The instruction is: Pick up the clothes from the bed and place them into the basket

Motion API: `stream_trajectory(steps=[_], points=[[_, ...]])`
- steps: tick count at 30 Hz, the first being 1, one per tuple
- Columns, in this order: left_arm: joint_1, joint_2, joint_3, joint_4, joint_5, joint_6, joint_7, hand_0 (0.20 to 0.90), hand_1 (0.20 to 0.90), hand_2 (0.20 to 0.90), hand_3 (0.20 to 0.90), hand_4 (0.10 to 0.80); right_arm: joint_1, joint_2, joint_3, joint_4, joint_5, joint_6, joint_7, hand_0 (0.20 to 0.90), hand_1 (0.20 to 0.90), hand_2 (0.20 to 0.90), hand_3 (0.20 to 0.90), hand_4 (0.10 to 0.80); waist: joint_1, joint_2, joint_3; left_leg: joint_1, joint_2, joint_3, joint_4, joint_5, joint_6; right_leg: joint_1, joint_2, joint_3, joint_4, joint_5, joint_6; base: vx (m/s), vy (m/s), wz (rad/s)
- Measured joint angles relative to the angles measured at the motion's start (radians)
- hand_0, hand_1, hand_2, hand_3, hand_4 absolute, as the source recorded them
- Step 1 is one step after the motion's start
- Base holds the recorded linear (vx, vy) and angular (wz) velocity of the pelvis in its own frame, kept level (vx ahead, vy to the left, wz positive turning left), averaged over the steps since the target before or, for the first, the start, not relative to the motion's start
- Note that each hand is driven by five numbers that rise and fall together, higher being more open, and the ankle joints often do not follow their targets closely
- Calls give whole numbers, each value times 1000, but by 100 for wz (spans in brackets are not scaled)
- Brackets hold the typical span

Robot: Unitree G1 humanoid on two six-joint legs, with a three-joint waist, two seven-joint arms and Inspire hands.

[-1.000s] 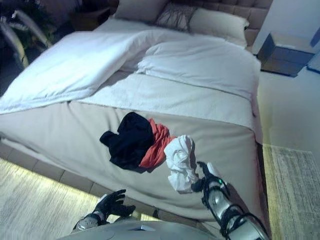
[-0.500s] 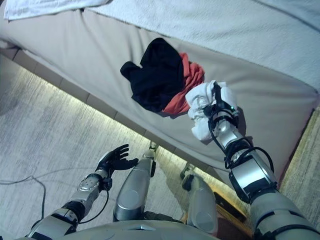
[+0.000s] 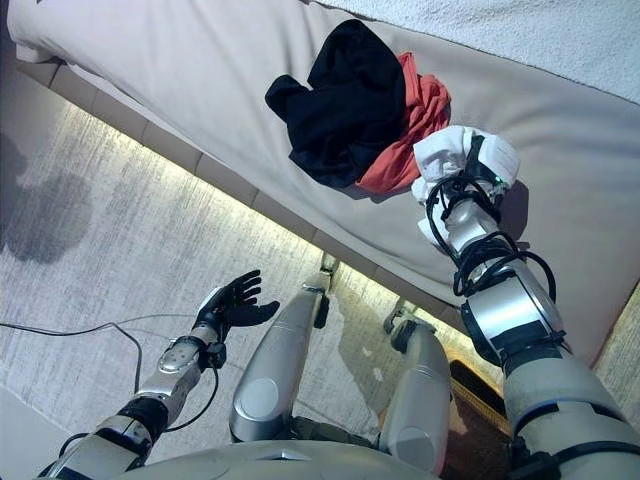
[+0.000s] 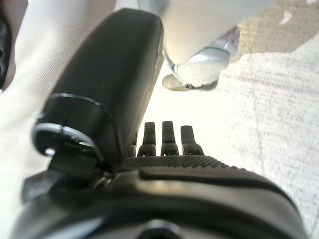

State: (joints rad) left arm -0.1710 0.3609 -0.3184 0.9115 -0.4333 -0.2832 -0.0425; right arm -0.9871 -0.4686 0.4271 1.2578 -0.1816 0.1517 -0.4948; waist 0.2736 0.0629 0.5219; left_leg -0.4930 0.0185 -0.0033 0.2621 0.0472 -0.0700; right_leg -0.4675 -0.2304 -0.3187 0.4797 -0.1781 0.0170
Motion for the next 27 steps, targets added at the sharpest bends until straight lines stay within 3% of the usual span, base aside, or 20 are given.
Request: stream_trajectory(steps=[3, 5, 7, 10, 14, 18, 21, 22, 23, 25, 26, 27], points=[[16, 7, 1, -7, 0, 16, 12, 900, 900, 900, 900, 800, 37, -1, -1, 6, 18, -4, 21, 300, 300, 300, 200, 100, -2, 6, -3, 64, 6, 7, -29, 0, 0, 73, 14, -4, -56, 12, 6, 33, -53, -9], [26, 9, 1, -10, 1, 28, 15, 900, 900, 900, 900, 800, 75, -3, -12, 0, 49, -23, 25, 300, 300, 300, 200, 100, -3, 9, -6, 114, 29, 32, -56, 11, 0, 144, 36, -20, -133, 41, 6, 14, -35, -13], [35, 8, 2, -19, 2, 44, 14, 900, 900, 900, 900, 800, 105, -4, -48, -7, 69, -35, 27, 300, 300, 300, 200, 100, -4, 9, -6, 156, 34, 45, -83, 11, 0, 193, 45, -24, -184, 58, 20, 74, -23, -14], [60, 4, 11, -21, 13, 47, 16, 900, 900, 900, 900, 800, 211, -26, -95, -57, 112, -69, 33, 300, 300, 300, 200, 100, -17, 7, -33, 228, 31, 65, -131, 39, 13, 295, 68, -22, -300, 141, 39, 146, 0, -6], [113, -1, 43, -16, 59, 47, 38, 900, 900, 900, 900, 800, 408, -23, -120, -181, 165, -128, 36, 300, 300, 300, 200, 100, -42, -26, -99, 333, 23, 90, -201, 47, 28, 412, 85, -18, -425, 190, 43, 96, 56, -9], [172, -28, 102, -12, 91, 44, 60, 900, 900, 900, 900, 800, 620, -9, -149, -336, 172, -156, 33, 300, 300, 300, 200, 100, -93, -65, -170, 421, 16, 104, -218, 41, 40, 504, 86, -17, -461, 192, 42, 127, 140, -8], [219, -61, 161, 15, 119, 38, 81, 900, 900, 900, 900, 800, 754, 63, -196, -403, 174, -172, 5, 300, 300, 300, 200, 100, -115, -128, -201, 445, 11, 80, -104, 24, 36, 555, 77, 31, -468, 192, 41, 134, 224, -50], [245, -66, 164, 41, 123, 37, 87, 900, 900, 900, 900, 800, 791, 101, -198, -420, 183, -168, -5, 300, 300, 300, 200, 100, -113, -161, -221, 427, 19, 60, 6, -22, 25, 587, 58, 81, -481, 192, 40, 88, 316, -113], [276, -71, 179, 54, 141, 37, 83, 900, 900, 900, 900, 800, 842, 140, -223, -447, 193, -170, -14, 300, 300, 300, 200, 100, -112, -186, -264, 434, 27, 16, -54, -72, 9, 596, 61, 139, -513, 177, 20, 40, 269, -112], [295, -87, 177, 68, 163, 34, 81, 900, 900, 900, 900, 800, 879, 152, -239, -445, 212, -173, -46, 300, 300, 300, 200, 100, -121, -164, -315, 467, 72, -38, -177, -62, 4, 588, 98, 187, -546, 177, 21, -83, 293, -82], [286, -102, 175, 80, 185, 36, 73, 900, 900, 900, 900, 800, 897, 139, -252, -445, 221, -172, -63, 300, 300, 300, 200, 100, -150, -135, -323, 498, 87, -21, -219, -42, 3, 581, 121, 193, -541, 181, 27, -168, 384, -50], [262, -106, 163, 92, 201, 40, 68, 900, 900, 900, 900, 800, 917, 148, -279, -447, 223, -164, -84, 300, 300, 300, 200, 100, -181, -139, -319, 515, 81, -4, -251, -23, -12, 560, 107, 203, -517, 189, 41, -200, 365, -43]])
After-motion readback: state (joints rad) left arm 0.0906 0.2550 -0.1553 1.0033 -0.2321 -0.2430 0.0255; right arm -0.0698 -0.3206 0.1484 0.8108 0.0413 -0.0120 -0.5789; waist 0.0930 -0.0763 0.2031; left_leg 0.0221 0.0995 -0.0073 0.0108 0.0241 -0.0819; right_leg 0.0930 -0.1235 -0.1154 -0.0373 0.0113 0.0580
